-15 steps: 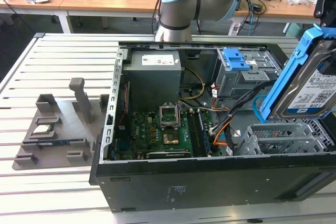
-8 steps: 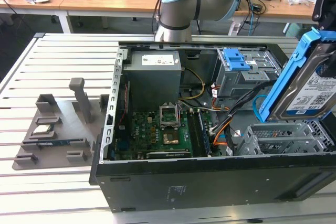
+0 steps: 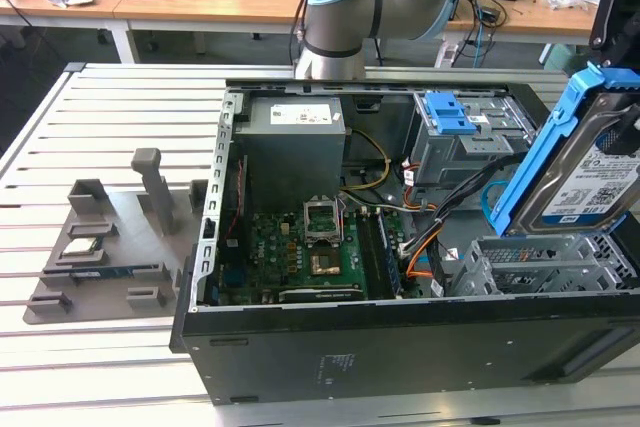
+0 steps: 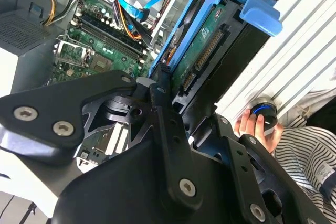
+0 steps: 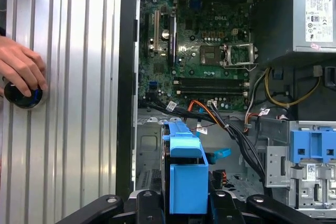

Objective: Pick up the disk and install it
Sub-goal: 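Pick up the disk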

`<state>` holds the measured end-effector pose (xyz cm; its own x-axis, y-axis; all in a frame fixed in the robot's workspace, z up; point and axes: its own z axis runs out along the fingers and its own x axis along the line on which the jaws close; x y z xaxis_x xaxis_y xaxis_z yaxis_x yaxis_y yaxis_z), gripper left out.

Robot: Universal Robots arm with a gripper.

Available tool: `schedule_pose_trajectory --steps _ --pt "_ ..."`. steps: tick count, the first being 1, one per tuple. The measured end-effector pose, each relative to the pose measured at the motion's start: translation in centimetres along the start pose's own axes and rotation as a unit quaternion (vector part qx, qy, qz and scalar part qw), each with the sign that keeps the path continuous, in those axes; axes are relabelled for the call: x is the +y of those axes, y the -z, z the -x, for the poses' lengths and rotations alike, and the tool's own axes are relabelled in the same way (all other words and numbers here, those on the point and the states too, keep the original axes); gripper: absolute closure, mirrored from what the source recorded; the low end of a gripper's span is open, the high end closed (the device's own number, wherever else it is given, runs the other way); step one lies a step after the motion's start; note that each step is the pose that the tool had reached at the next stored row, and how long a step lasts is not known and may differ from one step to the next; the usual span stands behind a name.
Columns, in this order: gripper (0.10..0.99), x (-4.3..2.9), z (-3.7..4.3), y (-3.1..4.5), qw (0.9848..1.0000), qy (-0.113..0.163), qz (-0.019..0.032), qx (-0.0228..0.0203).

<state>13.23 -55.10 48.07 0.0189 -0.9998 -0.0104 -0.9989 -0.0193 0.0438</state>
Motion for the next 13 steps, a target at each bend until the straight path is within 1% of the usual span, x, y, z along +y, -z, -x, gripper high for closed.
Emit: schedule_pose_trajectory --steps 7,13 --pt "0.722 -0.04 -0.01 -0.58 1.0 0.0 0.0 0.0" --pt "0.722 -0.06 -0.01 -0.91 1.0 0.0 0.0 0.0"
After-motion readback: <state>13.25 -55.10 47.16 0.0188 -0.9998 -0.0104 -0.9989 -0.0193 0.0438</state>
